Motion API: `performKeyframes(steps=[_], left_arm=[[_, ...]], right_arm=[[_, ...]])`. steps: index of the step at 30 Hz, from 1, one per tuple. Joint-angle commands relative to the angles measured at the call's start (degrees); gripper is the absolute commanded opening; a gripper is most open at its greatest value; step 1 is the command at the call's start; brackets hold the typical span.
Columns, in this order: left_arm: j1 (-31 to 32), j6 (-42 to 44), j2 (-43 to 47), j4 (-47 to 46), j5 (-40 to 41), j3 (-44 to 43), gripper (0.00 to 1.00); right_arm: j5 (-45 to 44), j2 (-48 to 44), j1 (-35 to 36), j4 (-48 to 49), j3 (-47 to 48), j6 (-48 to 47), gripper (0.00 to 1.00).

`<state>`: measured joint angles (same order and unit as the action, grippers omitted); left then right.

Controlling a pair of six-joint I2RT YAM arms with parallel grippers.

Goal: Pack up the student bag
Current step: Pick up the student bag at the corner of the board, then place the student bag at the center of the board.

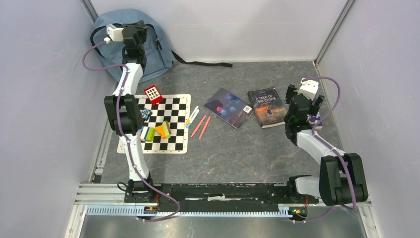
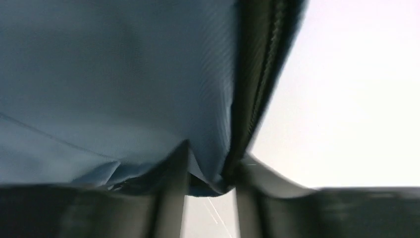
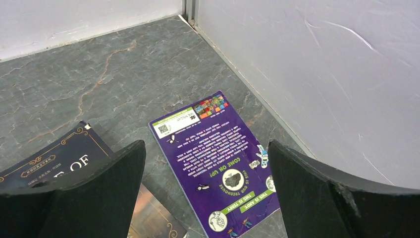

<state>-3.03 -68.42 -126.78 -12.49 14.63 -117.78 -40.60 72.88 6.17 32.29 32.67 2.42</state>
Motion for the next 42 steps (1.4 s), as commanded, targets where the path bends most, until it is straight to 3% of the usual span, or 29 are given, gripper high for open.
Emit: performKeyframes(steps=[1,3,4,14,19,30,37,42], left_arm=[[0.02,0.86,0.80,4.45,3.40,-3.21,0.30],[-0.04,2.02,1.54,6.64,4.05,-3.16,0.04],[-0.02,3.21,1.94,7.26,3.88,-3.10,0.02],[1.35,24.27,6.32,3.47,-3.85,-3.24,0.02],[4.42,34.26,5.80,1.86,-8.35,-7.86,0.02],[8.92,38.99,4.05,2.62,-17.19,-18.90,0.02],[14.59,41.95,9.39,5.07,-17.89,-16.52,0.02],[22.05,44.20,13.99,9.57,-14.14,-11.90,0.02]], right_arm=[[0.02,-0.27,0.14,1.54,2.18,0.54,0.98],[-0.10,-0.64,0.15,1.46,2.01,0.56,0.98],[-0.20,-0.74,0.16,1.46,1.97,0.39,0.98],[-2.38,-2.86,0.19,0.39,2.00,-0.66,0.98],[-3.26,-4.23,0.15,0.41,2.07,-1.78,0.98],[-2.75,-7.08,0.11,-2.28,2.69,-1.22,0.98],[1.72,-7.69,0.15,-8.51,6.31,-0.13,0.98],[13.07,-6.71,0.15,-14.28,11.13,-1.89,0.97]])
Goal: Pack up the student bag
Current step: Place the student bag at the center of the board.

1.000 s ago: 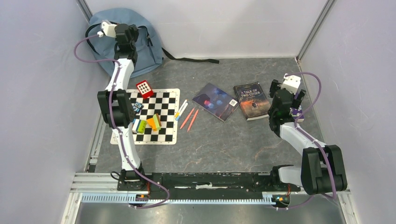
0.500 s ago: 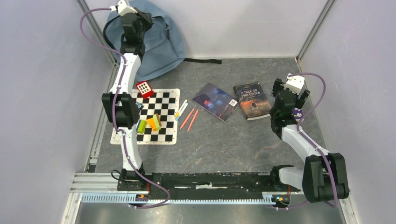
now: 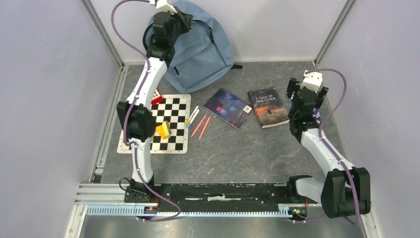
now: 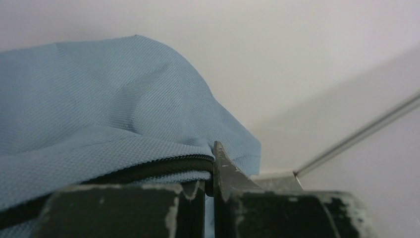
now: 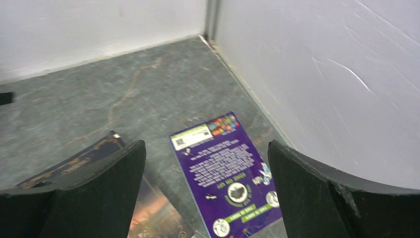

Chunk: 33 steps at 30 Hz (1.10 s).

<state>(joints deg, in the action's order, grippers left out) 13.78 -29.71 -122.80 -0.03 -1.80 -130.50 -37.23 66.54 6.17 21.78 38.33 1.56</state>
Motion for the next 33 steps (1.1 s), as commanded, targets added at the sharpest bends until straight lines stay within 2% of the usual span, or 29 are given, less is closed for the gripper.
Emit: performKeyframes(steps=[1,6,12,16,23,29,33], left_arm=[[7.22,5.80,11.01,-1.65,4.17,1.77,0.02],[15.39,2.98,15.12,1.30,8.99,9.90,0.02],[20.60,2.17,16.57,8.20,7.83,14.87,0.02],[20.85,2.19,18.54,10.96,3.89,20.05,0.02],[21.10,1.78,22.76,10.90,-5.97,26.02,0.02],[21.29,0.53,24.85,14.07,-7.99,27.93,0.02],[21.57,0.57,26.18,14.16,-8.39,29.46,0.02]], right_arm=[[12.19,-0.13,0.15,-4.93,6.40,-1.08,0.96],[20.94,-1.44,0.13,-7.07,8.42,0.83,0.97],[37.79,-2.68,0.16,-8.84,9.24,0.98,0.98],[48.02,-2.71,0.15,-8.72,9.11,0.77,0.98],[58.58,-2.77,0.13,-13.91,14.19,-3.03,0.98],[70.32,-0.89,0.25,-9.10,16.63,-2.49,0.95],[72.36,2.11,2.81,-8.46,19.51,-3.12,0.94]])
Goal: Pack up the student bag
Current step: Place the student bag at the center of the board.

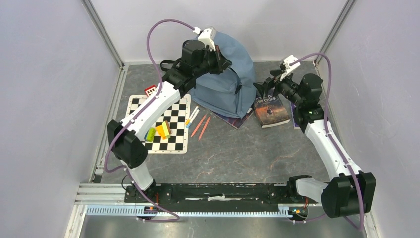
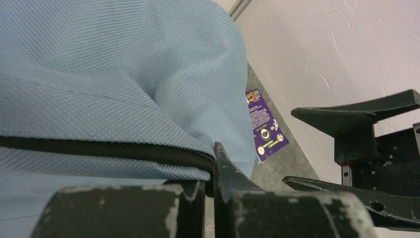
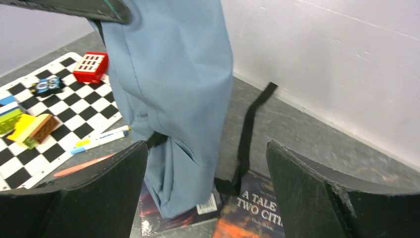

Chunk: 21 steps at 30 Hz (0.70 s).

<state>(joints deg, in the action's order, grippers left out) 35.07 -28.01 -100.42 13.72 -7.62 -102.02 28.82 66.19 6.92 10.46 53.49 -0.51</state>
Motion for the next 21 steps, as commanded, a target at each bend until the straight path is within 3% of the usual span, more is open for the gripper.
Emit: performKeyframes(steps=[1,8,15,17,19,21], left_arm=[[0.34,-1.15,3.91,0.55,-2.65,1.03,0.02],[0.62,-1.12,4.43,2.10,-3.43,0.85,0.02],[1.31,-0.44,5.71,3.13,-3.34,1.98,0.02],[1.62,0.15,6.18,3.16,-3.20,2.67,0.02],[1.82,0.54,6.69,3.16,-3.03,3.51,0.02],[2.14,1.23,7.17,3.25,-3.02,4.46,0.02]], right_arm=[[6.42,3.34,2.88,2.53,5.16,-1.44,0.93],[0.91,7.70,8.57,3.11,8.26,-6.37,0.92],[-12.10,10.89,15.14,0.99,10.72,-17.06,0.90],[-18.05,10.79,16.73,1.87,10.04,-18.93,0.84],[-20.96,10.50,17.29,2.71,9.62,-19.69,0.68],[-21.50,10.40,17.34,3.34,9.39,-19.95,0.61]])
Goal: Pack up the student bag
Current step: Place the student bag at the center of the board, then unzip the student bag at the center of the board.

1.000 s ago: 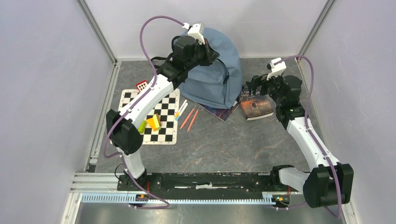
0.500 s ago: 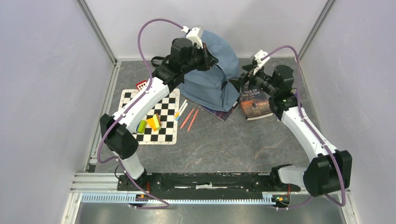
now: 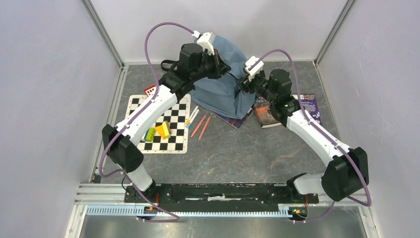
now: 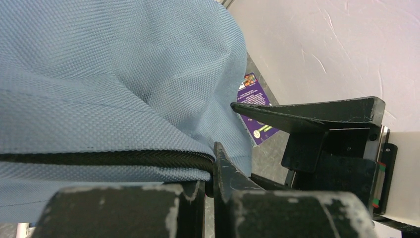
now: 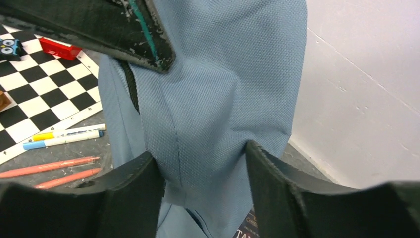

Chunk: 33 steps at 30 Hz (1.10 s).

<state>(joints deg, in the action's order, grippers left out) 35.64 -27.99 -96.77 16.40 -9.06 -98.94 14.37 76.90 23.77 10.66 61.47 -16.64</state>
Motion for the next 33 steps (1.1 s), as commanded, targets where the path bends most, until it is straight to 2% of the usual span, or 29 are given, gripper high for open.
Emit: performKeyframes(steps=[1,3,4,5,6,7,9,11,15,18,21,26,33], left_arm=[[1.78,1.70,3.83,0.63,-1.63,1.79,0.03],[2.21,2.68,4.44,0.91,-1.40,2.88,0.09],[2.39,3.08,5.03,0.91,-1.21,3.51,0.17],[2.67,3.39,5.49,0.91,-0.64,4.23,0.32],[2.96,3.87,6.40,0.78,0.59,5.08,0.52],[3.45,4.73,7.62,0.15,1.70,6.61,0.67],[4.77,7.89,10.49,-2.72,4.84,10.74,0.81],[6.48,11.59,13.67,-5.77,9.53,15.64,0.95],[10.49,19.60,18.35,-10.50,17.57,25.03,0.95],[14.28,24.57,17.83,-11.52,20.31,27.62,0.93],[15.69,26.06,14.30,-12.02,20.12,26.04,0.89],[15.69,27.74,9.46,-15.24,23.25,23.00,0.77],[15.60,27.90,4.17,-17.65,22.75,20.25,0.57]], right_arm=[[-7.17,-0.22,0.44,3.36,1.39,-3.86,0.58],[-6.63,0.32,0.49,3.60,1.58,-4.08,0.53],[-6.38,0.61,0.49,3.59,1.88,-4.05,0.48],[-6.12,0.86,0.49,3.29,2.18,-3.89,0.38],[-6.12,1.01,0.47,3.14,2.50,-3.37,0.29],[-6.48,0.90,0.49,3.07,2.64,-2.63,0.16],[-6.75,0.12,0.44,4.04,1.95,-0.96,0.00],[-7.20,-1.18,0.47,5.47,0.32,0.59,0.00],[-7.87,-3.56,0.49,7.26,-1.36,4.71,0.00],[-7.53,-4.58,0.49,7.84,-1.91,7.44,0.00],[-7.00,-5.25,0.47,8.21,-2.60,9.05,0.00],[-6.75,-6.39,0.44,8.44,-3.71,10.51,0.00],[-6.59,-7.37,0.47,8.70,-4.73,11.94,0.00]])
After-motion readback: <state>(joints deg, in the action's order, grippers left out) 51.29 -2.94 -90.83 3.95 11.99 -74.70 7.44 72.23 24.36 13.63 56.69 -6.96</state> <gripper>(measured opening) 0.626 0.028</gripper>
